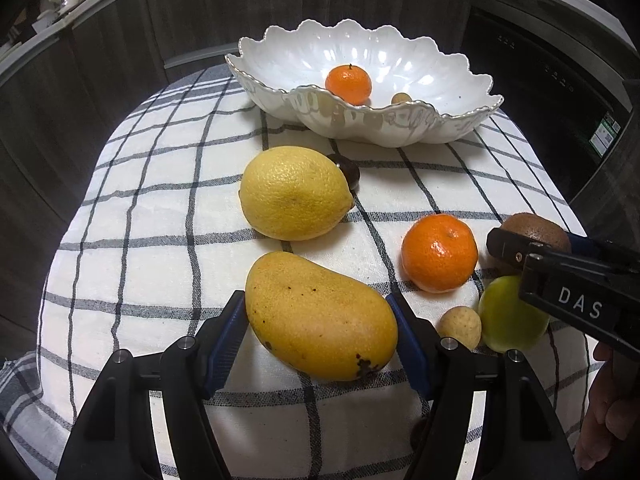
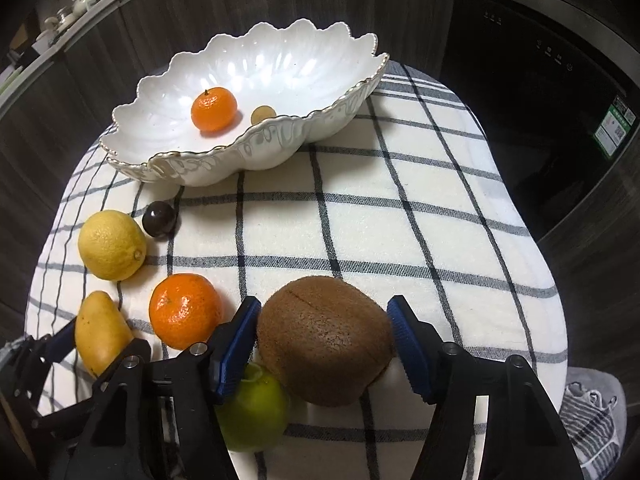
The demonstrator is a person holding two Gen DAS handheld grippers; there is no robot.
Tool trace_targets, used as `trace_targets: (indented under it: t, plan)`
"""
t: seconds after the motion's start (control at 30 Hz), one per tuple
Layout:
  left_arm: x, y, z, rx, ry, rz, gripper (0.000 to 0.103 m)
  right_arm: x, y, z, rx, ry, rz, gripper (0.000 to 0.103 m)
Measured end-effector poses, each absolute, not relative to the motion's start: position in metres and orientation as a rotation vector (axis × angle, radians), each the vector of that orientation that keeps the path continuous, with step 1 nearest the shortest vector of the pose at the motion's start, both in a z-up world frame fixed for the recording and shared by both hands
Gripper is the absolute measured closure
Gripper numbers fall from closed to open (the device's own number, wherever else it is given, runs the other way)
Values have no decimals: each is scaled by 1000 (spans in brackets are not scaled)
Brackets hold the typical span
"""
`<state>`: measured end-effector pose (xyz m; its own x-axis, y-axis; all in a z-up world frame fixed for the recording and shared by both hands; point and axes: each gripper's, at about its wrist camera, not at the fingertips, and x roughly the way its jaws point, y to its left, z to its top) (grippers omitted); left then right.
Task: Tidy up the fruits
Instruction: 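Grasp the yellow mango with the left tool while the right tool grasps the kiwi, then carry the mango and kiwi in both tools over the white bowl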
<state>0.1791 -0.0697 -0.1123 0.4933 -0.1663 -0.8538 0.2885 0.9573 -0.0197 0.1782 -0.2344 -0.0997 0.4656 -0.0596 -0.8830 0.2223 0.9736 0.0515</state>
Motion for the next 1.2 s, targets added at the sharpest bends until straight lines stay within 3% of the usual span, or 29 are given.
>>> trace_targets:
  t: [0.5,1.2]
  plan:
    - [173,-69,-89,139,952,-269,35,168,-236,-82,173,1018,-181,39]
    - [190,-75,-29,120,815,-275,35,169,-236,-16,152,869,-175,39]
